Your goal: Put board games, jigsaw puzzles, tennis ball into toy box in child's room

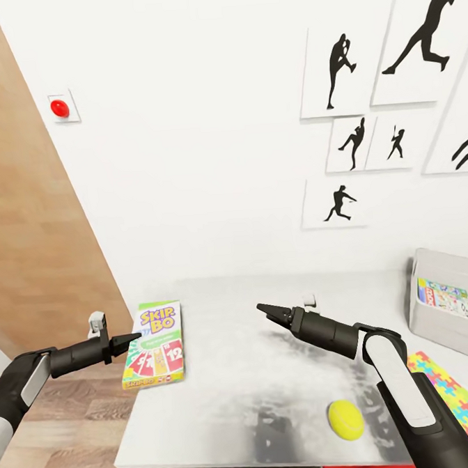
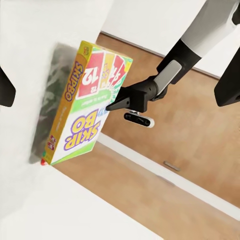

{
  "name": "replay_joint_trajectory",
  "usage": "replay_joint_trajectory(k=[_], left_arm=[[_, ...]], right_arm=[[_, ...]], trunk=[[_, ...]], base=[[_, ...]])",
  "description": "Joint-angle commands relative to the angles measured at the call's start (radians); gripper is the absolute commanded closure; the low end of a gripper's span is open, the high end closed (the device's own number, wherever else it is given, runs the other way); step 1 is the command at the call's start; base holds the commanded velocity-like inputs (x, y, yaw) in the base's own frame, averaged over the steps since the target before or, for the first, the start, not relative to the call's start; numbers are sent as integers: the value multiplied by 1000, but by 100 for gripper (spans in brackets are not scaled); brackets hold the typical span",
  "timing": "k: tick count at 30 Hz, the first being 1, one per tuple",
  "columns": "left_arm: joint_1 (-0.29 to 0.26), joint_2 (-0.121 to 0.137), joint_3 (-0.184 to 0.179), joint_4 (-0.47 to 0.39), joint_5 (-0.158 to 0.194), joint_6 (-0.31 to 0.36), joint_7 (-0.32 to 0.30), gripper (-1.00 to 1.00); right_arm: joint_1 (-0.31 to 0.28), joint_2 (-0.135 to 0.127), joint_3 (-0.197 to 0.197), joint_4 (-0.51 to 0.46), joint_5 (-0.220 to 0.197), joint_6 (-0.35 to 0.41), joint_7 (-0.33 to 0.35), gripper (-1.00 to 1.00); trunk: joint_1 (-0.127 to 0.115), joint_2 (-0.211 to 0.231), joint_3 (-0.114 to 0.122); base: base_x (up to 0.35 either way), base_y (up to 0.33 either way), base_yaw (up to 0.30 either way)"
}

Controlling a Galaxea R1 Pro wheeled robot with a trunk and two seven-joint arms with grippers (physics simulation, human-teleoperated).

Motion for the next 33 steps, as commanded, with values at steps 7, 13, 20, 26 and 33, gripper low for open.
replay_joint_trajectory(k=[7, 13, 20, 26, 33], left_arm=[[0, 0, -1, -1, 2, 10, -1, 100], [0, 0, -1, -1, 2, 10, -1, 100], [0, 0, -1, -1, 2, 10, -1, 100], [0, 0, -1, -1, 2, 10, -1, 100], [0, 2, -1, -1, 2, 10, -1, 100]], right_arm=[[-1, 0, 0, 0, 7, 0, 5, -100], [-1, 0, 0, -1, 7, -1, 3, -100], [-1, 0, 0, -2, 7, -1, 7, -100], [-1, 0, 0, -2, 7, -1, 7, -100], [-1, 0, 0, -2, 7, -1, 7, -100]], trunk=[[-27, 49, 21], [-50, 91, 40], [-77, 140, 62], [-100, 182, 81], [-127, 231, 109]], base=[[-19, 0, 0], [-64, 0, 0], [-78, 0, 0], [-98, 0, -3], [-8, 0, -131]])
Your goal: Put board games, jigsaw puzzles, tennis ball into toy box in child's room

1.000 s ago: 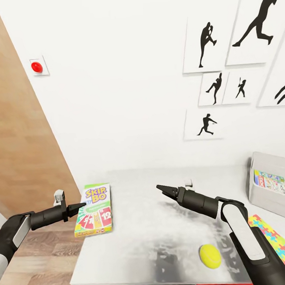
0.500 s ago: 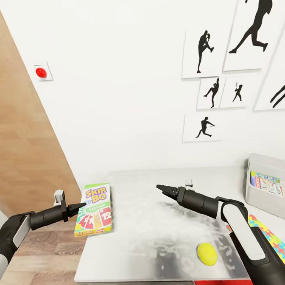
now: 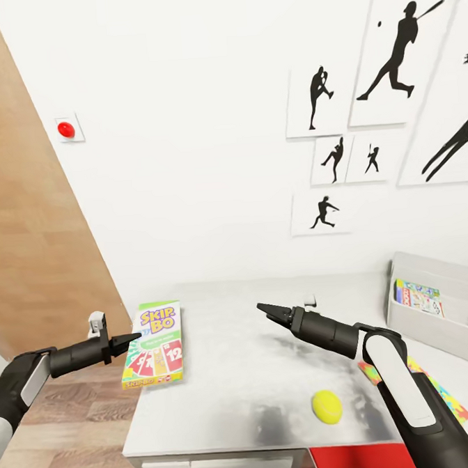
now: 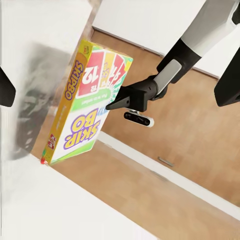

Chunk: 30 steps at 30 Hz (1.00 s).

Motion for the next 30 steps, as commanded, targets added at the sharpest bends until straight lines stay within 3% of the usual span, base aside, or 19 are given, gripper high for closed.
replay_joint_trajectory(k=[1, 9, 30], left_arm=[[0, 0, 0, 0, 2, 7, -1, 100], [0, 0, 0, -2, 2, 7, -1, 100], [0, -1, 0, -2, 2, 6, -1, 100]], right_arm=[[-1, 0, 0, 0, 7, 2, 7, -100], [-1, 0, 0, 0, 7, 2, 7, -100], [-1, 0, 0, 1, 9, 1, 5, -100]], trunk=[[-4, 7, 3], [-35, 63, 37], [-115, 210, 109]], base=[[-1, 0, -174], [0, 0, -158], [0, 0, -38]])
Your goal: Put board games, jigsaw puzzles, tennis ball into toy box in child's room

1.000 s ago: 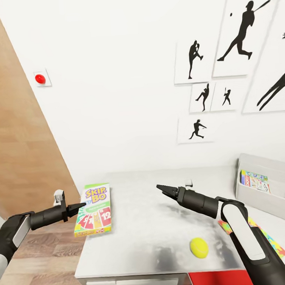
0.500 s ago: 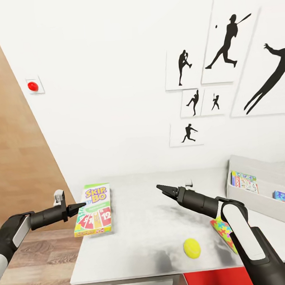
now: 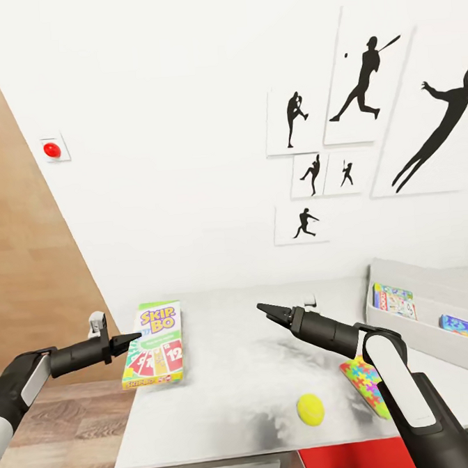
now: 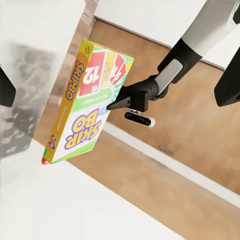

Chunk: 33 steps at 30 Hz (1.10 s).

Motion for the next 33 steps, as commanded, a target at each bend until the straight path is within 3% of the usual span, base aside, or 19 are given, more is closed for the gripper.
replay_joint_trajectory(k=[1, 17, 33], left_arm=[[0, 0, 0, 0, 2, 7, -1, 100], [0, 0, -1, 0, 1, 6, -1, 100], [0, 0, -2, 0, 1, 5, -1, 100]], right_arm=[[-1, 0, 0, 0, 7, 1, 7, -100], [0, 0, 0, 1, 7, -9, 6, -100], [11, 0, 0, 0, 7, -28, 4, -100]], trunk=[[-4, 6, 3], [-65, 118, 71], [-126, 230, 123]], base=[[0, 0, -164], [0, 0, -177], [0, 0, -13]])
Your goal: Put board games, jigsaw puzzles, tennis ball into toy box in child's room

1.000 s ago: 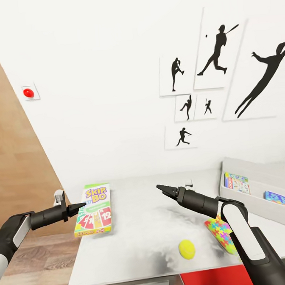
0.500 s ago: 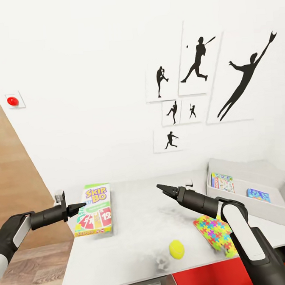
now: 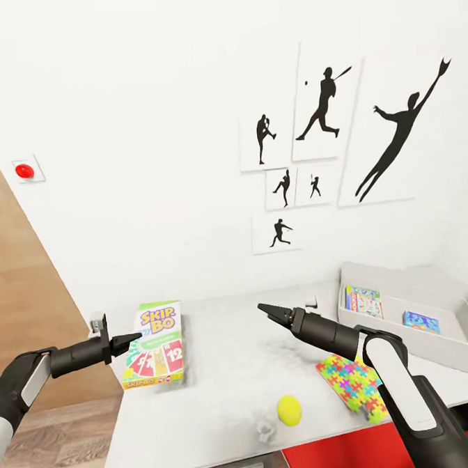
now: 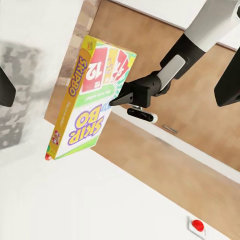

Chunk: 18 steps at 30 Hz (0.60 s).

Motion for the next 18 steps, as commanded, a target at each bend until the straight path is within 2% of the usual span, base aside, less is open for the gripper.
replay_joint_trajectory(k=[1, 6, 18], left_arm=[[0, 0, 0, 0, 3, 7, -1, 100], [-1, 0, 0, 0, 3, 7, -1, 100], [-1, 0, 0, 0, 3, 7, -1, 100]], right_arm=[[-1, 0, 0, 0, 6, 2, 7, -100], [-1, 0, 0, 0, 6, 1, 9, -100], [-1, 0, 0, -1, 6, 1, 9, -100]], trunk=[[-4, 6, 2], [-23, 41, 22], [-69, 125, 73]], base=[[0, 0, -21], [0, 0, -119], [0, 0, -181]])
